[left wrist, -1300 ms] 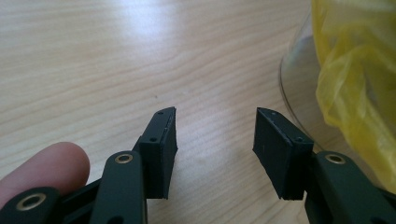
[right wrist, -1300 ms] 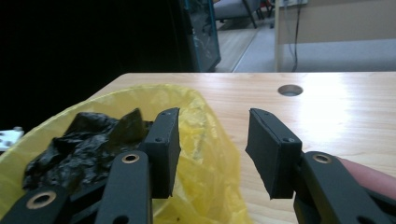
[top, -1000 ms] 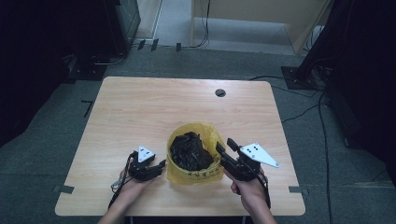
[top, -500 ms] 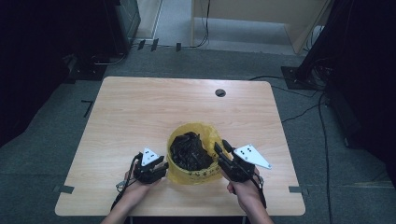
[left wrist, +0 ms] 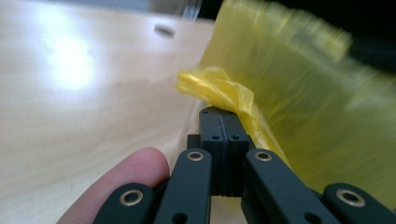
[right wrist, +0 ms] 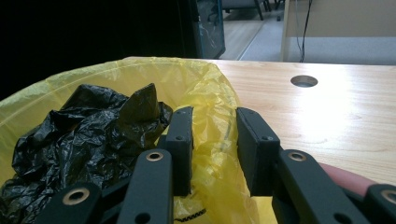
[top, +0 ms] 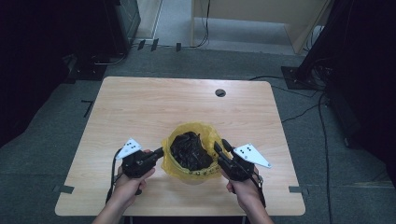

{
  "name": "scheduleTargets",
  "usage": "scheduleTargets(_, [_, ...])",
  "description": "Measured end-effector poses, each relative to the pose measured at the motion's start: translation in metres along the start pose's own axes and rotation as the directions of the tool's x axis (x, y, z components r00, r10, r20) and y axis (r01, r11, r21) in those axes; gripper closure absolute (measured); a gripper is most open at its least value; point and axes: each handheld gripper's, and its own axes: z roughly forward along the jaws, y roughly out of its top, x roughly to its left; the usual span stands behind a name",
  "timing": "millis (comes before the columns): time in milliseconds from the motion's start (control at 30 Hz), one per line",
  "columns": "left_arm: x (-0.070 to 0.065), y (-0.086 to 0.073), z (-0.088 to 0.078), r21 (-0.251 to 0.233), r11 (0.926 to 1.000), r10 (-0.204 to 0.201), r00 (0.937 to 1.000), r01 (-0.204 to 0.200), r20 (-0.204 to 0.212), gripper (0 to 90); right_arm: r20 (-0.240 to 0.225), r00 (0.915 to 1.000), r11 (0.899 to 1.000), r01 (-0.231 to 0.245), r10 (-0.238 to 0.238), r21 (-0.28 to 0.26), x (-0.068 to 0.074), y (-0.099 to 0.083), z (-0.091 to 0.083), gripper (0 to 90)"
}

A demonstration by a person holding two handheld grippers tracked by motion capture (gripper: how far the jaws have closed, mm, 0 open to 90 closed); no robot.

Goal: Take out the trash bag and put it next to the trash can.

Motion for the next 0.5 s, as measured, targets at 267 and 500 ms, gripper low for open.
scheduleTargets(267, [-0.031,0.043,-0.017,-0.112,0.9936,0.026,0.9950,-0.015,0.097,90.0,0.017,0.9997,1.000,0.018,-0.018,0.009,0.001,0.000,0.004,69.0])
scheduleTargets(500, [-0.016,0.028,-0.017,-0.013,0.9990,0.040,0.9920,-0.042,-0.120,63.2,0.021,0.9998,1.000,-0.001,0.001,0.014,0.000,-0.001,0.008,68.4])
